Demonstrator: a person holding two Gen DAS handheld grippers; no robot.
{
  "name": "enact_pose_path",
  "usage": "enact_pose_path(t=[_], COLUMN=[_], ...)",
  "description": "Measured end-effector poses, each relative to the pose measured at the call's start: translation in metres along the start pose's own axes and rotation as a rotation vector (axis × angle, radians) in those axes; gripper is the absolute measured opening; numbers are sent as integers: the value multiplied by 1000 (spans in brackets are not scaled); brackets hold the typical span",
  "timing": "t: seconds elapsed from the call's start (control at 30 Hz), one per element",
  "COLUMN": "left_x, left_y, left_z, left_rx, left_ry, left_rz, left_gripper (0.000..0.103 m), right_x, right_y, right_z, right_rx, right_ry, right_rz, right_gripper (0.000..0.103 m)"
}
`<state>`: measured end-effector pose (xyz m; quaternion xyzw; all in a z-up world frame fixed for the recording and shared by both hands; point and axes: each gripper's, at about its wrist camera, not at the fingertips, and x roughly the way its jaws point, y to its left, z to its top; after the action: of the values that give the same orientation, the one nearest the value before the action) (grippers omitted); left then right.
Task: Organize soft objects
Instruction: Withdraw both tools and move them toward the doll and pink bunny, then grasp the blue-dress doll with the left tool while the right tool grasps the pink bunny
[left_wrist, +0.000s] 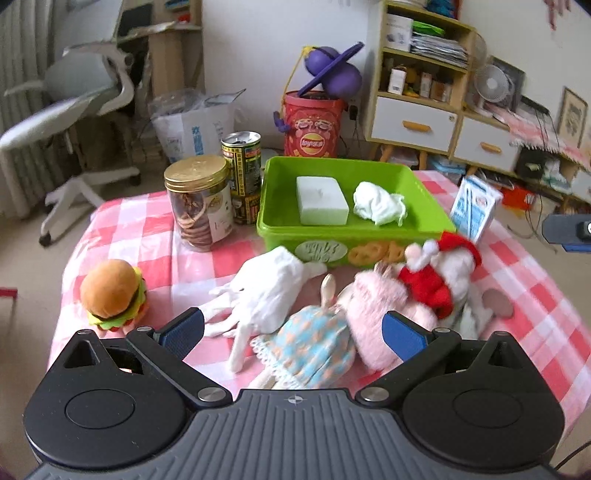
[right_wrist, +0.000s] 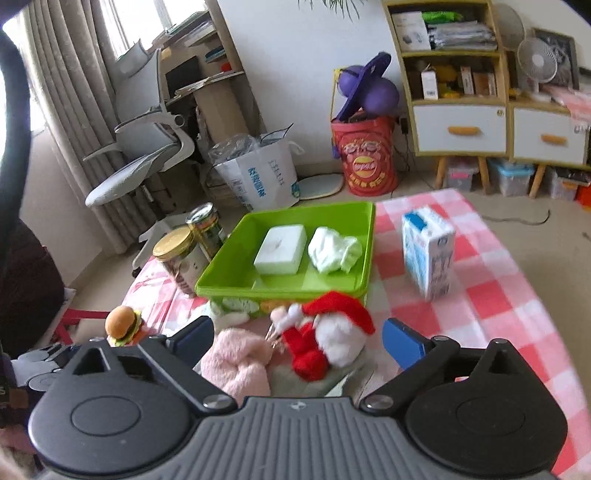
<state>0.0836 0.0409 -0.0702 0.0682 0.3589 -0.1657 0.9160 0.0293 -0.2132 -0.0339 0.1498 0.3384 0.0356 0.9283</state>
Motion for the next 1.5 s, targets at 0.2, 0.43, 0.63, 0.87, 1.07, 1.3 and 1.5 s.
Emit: enact_pose_path(t=[0.2,0.43,0.63,0.87,1.07,1.3,1.5], left_x=[7,18,29,45,53,65,73], left_y=[14,18,17,19,21,20,23], left_z=[-21,-39,-48,-53,-54,-52,-51], left_rx=[11,55,90,98,84,82,58], left_ry=[27,44,46,51,47,48,46], left_rz=[-54,-112,-217,-233,-258,-270,-283], left_gripper=[98,98,97,94,85,74,64], right_x=[14,30,43,63,77,90,101], right_y=[5,13,28,34,34,34,33], right_z=[-30,-51,-62,-69,-69,-73,-71], right_rx=[-67,-99,-157,-166,-153,-159,-141], right_ry=[56,117,136,138,135,134,138], right_rz=[38,88,142,182,192,210,229], right_gripper=[68,68,68,67,64,53,38])
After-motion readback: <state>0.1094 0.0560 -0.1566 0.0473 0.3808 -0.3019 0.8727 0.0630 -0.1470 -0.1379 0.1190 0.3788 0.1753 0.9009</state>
